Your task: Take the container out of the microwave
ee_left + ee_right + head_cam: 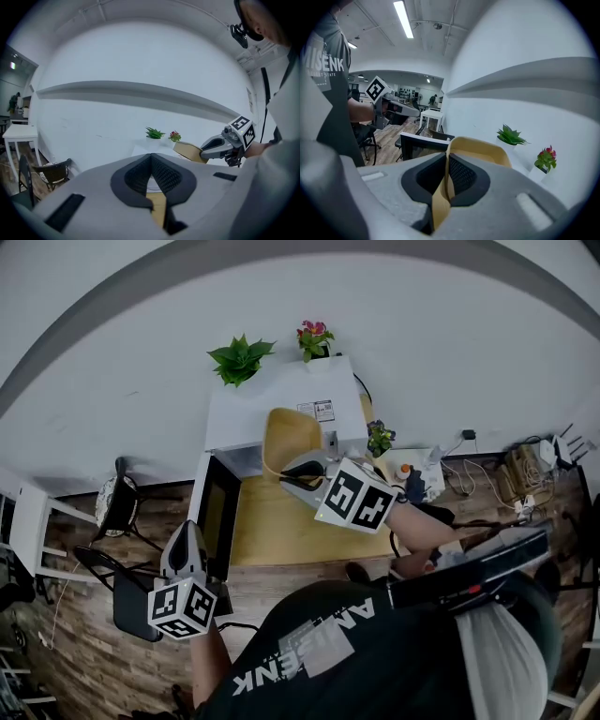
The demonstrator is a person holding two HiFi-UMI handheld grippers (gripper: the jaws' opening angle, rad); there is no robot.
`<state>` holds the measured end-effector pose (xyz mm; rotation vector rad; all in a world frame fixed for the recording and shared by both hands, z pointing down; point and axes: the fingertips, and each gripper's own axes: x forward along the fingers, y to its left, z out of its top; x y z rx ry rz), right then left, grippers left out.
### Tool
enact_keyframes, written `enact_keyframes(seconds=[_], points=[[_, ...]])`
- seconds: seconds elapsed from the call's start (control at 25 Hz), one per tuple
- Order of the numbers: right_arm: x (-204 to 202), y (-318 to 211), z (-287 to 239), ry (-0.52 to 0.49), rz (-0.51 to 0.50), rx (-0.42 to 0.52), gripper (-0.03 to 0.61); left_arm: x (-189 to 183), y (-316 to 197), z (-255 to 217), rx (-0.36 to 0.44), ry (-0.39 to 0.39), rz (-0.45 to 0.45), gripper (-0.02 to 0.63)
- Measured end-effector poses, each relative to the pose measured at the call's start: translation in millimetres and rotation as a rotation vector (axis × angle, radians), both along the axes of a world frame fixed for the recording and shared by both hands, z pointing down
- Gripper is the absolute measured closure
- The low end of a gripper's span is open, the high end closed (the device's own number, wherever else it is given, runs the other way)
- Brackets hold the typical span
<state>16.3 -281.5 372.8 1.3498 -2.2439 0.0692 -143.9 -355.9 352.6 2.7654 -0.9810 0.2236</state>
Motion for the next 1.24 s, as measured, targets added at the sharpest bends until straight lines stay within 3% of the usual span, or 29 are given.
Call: enact_keyframes(seconds=[0.64,1.24], points=[[3.9,-5.9,-6.7,0.015,-0.131,0.02,0.552,9.4,13.9,-9.2,0.031,0.0,-0.102,0.612],[-10.4,-2.3,-13.1,0.014,-0.193,0.044,0.552,-5.4,23.3,-5.7,0.022,0.003,-0.151,0.612]])
